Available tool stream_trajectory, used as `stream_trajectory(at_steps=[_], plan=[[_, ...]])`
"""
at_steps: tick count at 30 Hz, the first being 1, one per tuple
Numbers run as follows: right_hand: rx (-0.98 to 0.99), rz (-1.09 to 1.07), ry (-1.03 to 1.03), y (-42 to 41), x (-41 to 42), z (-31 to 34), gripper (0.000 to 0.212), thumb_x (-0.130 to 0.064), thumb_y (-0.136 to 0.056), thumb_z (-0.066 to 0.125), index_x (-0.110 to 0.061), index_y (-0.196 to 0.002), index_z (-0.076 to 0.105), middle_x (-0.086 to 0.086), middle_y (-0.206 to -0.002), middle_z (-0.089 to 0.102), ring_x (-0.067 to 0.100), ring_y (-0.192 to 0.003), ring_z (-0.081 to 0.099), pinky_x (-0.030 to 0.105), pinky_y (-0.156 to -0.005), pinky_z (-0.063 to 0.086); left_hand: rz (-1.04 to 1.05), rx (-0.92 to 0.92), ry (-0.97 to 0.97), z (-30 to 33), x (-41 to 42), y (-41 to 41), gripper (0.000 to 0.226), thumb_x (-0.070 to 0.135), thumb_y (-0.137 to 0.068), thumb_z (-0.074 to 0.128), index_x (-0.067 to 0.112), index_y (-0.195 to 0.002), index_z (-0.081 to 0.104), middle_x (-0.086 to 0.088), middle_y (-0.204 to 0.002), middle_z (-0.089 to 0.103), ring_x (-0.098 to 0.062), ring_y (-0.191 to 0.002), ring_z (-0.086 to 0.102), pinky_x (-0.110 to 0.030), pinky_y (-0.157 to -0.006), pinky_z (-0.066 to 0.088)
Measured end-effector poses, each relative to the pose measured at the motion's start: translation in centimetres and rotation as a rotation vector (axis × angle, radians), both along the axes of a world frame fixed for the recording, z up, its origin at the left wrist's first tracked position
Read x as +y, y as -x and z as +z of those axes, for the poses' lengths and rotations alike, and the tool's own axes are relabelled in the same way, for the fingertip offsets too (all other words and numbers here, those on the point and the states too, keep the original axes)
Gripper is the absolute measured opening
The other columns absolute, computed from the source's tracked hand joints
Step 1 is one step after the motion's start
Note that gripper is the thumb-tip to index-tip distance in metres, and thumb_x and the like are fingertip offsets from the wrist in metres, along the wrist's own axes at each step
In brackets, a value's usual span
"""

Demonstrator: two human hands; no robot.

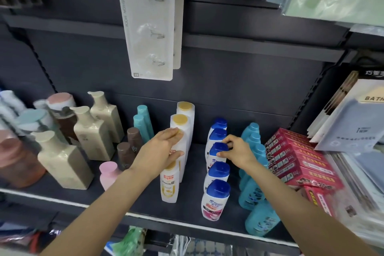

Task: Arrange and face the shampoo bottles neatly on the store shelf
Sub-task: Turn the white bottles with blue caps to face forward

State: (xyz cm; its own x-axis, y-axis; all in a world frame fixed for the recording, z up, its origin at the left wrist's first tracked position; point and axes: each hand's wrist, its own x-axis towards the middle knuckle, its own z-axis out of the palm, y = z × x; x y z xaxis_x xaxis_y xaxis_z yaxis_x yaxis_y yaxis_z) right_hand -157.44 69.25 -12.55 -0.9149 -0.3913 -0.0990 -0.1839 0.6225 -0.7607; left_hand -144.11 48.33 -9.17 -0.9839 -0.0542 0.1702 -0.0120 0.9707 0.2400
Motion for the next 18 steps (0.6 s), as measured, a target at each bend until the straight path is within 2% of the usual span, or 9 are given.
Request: stream_trajectory(at_steps=[4,8,13,18], plan=[[-0.038,-0.010,0.024,0.05,0.45,-0.27,0.034,-0.009,-0.074,0.078,-0.013,-0.100,0.057,-0.003,-0.086,0.052,0.016,-0.085,0.054,0.027,-0.075,0.045,-0.011,0.008,-0.011,-0.06,0.00,-0.21,0.063,0.040,-0.093,0.051,0.023,-0.148,0.025,0.008,-0.155,0.021,-0.008,-0.142,0.017,-0.020,-0.113,0.018],[-0.067,0.015,0.023,0.05,0.68,-0.40,0.032,-0.009,-0.075,0.077,-0.015,-0.097,0.055,-0.003,-0.085,0.055,0.016,-0.081,0.056,0.030,-0.075,0.051,-0.018,0.011,-0.013,-0.25,-0.03,-0.34,0.064,0.040,-0.093,0.051,0.024,-0.148,0.023,0.009,-0.155,0.019,-0.008,-0.143,0.015,-0.019,-0.113,0.016],[-0.058,0.027,0.020,-0.14,0.74,-0.35,0.033,-0.010,-0.078,0.075,-0.015,-0.104,0.055,-0.001,-0.092,0.058,0.013,-0.085,0.057,0.015,-0.065,0.044,-0.020,0.017,-0.006,-0.43,-0.14,-0.40,0.064,0.040,-0.093,0.050,0.026,-0.148,0.022,0.010,-0.155,0.019,-0.007,-0.142,0.015,-0.018,-0.113,0.015],[-0.089,0.041,0.008,0.14,0.77,-0.27,0.036,-0.016,-0.078,0.075,-0.016,-0.109,0.056,0.002,-0.097,0.061,0.016,-0.090,0.060,0.020,-0.070,0.046,-0.011,0.013,-0.011,0.02,-0.15,-0.26,0.060,0.045,-0.093,0.048,0.026,-0.147,0.028,0.009,-0.153,0.025,-0.009,-0.140,0.022,-0.024,-0.112,0.026]])
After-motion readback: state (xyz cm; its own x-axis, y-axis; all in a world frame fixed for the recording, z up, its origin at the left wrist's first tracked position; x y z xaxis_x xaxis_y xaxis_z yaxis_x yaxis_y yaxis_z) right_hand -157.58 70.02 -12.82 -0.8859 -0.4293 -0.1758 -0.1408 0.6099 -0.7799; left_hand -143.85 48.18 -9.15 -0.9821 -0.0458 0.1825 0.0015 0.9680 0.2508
